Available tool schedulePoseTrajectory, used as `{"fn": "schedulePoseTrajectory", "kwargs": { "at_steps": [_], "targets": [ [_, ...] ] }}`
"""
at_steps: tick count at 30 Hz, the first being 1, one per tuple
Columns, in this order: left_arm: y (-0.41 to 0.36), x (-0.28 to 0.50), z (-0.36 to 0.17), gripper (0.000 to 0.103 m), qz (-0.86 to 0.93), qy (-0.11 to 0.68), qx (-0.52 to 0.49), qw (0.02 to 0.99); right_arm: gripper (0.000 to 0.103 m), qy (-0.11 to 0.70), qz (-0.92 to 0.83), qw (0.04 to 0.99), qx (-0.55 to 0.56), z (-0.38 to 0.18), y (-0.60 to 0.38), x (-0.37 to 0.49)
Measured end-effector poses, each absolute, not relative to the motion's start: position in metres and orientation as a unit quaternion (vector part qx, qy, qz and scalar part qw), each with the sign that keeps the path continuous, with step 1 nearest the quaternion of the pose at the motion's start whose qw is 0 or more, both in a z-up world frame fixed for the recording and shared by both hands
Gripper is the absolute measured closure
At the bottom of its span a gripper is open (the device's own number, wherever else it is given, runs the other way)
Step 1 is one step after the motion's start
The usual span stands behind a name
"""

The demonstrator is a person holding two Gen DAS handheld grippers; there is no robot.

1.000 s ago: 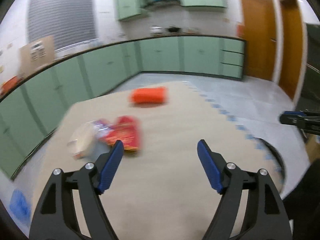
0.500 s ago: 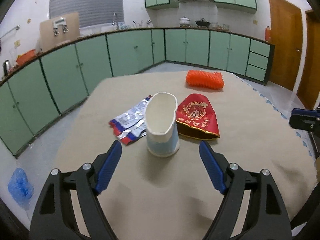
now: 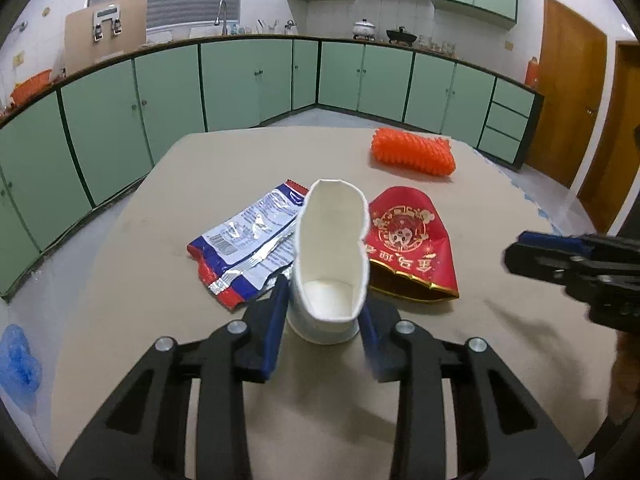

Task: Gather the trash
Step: 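Grasp the white paper cup with the left tool while the right tool grasps the red printed bag, then carry the paper cup and red bag over the black trash bin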

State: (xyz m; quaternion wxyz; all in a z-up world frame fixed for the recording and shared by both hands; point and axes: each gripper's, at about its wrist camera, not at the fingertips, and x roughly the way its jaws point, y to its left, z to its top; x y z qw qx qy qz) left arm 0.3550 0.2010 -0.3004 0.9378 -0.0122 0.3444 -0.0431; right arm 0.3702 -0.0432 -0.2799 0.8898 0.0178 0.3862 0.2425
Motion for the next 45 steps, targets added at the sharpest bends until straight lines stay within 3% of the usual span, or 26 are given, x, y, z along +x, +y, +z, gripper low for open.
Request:
{"fn": "schedulePoseTrajectory", "kwargs": {
  "at_steps": [10, 14, 17, 21, 26, 38, 45],
  "targets": [
    [0.202, 0.353, -0.286, 0.077, -0.033, 0.313, -0.002, 0.949, 0.068, 0.412, 0.232, 0.88, 0.041, -0.3, -0.015, 0.41],
    [0.208, 0.353, -0.286, 0.077, -0.028, 0.311, -0.004, 0.95, 0.06, 0.426, 0.229, 0.873, 0.06, -0.305, -0.015, 0.417],
    [0.21, 0.354, -0.287, 0.077, -0.027, 0.312, -0.009, 0.95, 0.06, 0.434, 0.232, 0.869, 0.058, -0.31, -0.011, 0.418],
    [0.211, 0.354, -0.289, 0.077, -0.026, 0.312, -0.011, 0.95, 0.079, 0.436, 0.239, 0.866, 0.058, -0.314, -0.009, 0.416],
    [0.212, 0.353, -0.288, 0.077, -0.023, 0.311, -0.014, 0.95, 0.086, 0.412, 0.246, 0.875, 0.064, -0.3, -0.016, 0.408],
    [0.203, 0.334, -0.268, 0.077, -0.027, 0.3, -0.013, 0.954, 0.089, 0.377, 0.235, 0.891, 0.092, -0.261, -0.068, 0.377],
    [0.161, 0.319, -0.25, 0.077, -0.069, 0.292, -0.001, 0.954, 0.089, 0.361, 0.201, 0.906, 0.09, -0.241, -0.129, 0.338]
  ]
}}
